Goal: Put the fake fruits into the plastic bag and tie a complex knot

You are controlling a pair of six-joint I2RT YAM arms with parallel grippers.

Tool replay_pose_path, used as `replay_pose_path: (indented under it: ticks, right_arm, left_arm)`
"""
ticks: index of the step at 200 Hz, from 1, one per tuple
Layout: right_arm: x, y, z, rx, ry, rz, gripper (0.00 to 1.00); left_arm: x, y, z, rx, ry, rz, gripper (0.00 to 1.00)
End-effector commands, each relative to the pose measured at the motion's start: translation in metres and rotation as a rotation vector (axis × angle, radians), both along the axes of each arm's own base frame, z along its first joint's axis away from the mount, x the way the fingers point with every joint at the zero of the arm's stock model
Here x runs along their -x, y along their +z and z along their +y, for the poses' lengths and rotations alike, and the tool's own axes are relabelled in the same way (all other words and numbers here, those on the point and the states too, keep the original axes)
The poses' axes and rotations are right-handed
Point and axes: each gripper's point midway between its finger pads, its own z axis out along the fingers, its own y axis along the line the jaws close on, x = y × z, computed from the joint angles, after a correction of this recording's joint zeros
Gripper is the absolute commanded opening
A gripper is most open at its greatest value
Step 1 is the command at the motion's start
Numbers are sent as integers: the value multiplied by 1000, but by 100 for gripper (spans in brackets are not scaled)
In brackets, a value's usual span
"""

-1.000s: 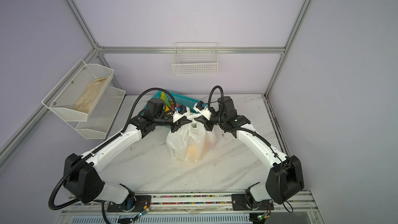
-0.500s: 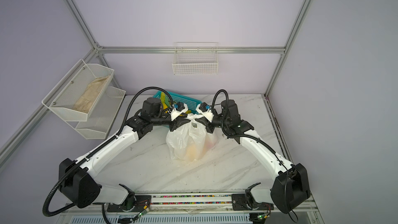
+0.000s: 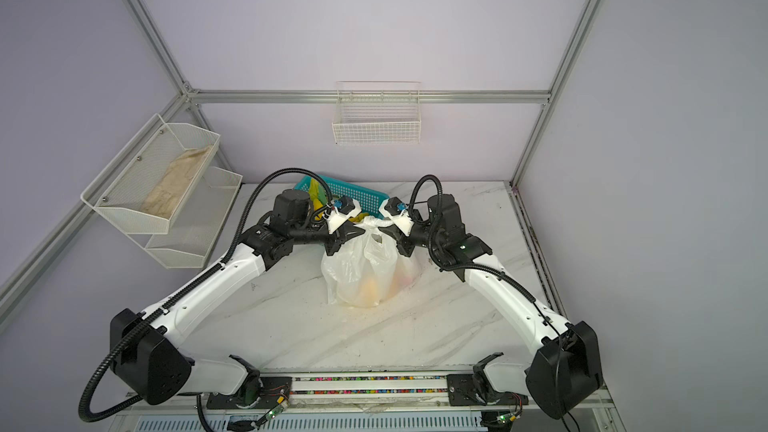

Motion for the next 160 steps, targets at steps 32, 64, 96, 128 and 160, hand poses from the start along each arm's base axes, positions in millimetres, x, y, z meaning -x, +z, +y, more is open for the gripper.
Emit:
replay_pose_path:
  ticks: [32,64,96,128,160]
  right_arm:
    - [-13,13,-7,11,-122,-104,0]
    - [-17,11,-8,12,-165,-132,0]
    - [-11,14,5,-110,-143,-127,0]
    - [-4,24,20,-296,-113,-77,0]
    - [6,29,37,-481,-31,27,0]
  left_arm:
    - [17,21,1,115,-18,15,0]
    - [14,27,-3,188,-8,58,0]
    - [15,34,-13,282,-36,133,0]
    - [14,26,-16,339,1,183,0]
    - [9,6,-21,347,63,205,0]
